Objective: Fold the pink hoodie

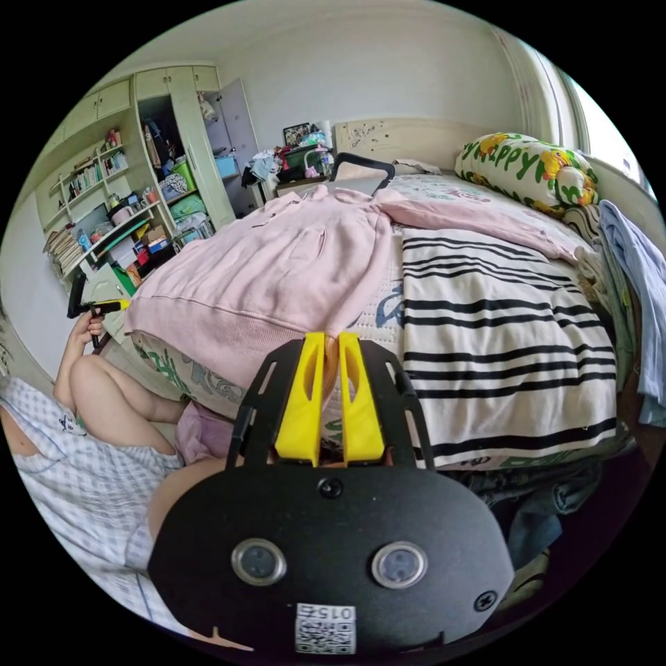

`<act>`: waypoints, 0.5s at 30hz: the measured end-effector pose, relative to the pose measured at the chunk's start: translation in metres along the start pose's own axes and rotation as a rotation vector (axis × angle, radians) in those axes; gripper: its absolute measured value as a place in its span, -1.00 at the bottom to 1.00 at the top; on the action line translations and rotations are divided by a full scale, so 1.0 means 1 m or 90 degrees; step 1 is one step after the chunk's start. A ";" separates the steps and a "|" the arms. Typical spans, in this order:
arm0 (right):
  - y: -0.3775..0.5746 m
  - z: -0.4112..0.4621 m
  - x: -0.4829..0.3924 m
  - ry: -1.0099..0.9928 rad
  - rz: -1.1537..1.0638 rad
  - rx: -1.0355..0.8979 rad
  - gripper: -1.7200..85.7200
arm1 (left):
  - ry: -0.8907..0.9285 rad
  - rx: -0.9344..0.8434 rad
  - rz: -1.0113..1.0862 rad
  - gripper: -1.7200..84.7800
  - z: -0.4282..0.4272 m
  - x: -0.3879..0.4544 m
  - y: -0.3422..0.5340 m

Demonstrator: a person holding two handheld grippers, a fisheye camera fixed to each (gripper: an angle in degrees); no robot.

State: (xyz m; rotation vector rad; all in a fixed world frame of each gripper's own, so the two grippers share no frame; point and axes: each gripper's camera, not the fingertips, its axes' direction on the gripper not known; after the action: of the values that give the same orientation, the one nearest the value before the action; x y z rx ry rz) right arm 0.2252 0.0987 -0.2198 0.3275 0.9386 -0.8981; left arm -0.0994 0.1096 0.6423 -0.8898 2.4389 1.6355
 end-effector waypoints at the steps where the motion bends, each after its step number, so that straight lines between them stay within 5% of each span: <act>1: -0.002 -0.002 0.000 0.015 -0.004 -0.001 -0.86 | -0.010 0.001 0.002 -0.96 -0.002 0.001 0.002; 8: -0.011 -0.009 0.003 0.089 -0.031 -0.036 -0.87 | -0.107 -0.026 0.030 -0.97 -0.004 0.016 0.014; 15: -0.024 0.002 0.019 0.093 -0.042 -0.091 -0.87 | -0.080 -0.051 0.007 -0.97 0.017 0.001 0.024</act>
State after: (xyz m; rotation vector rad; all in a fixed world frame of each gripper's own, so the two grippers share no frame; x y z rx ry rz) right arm 0.2129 0.0732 -0.2311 0.2427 1.1478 -0.8694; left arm -0.1165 0.1300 0.6550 -0.7600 2.3141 1.7468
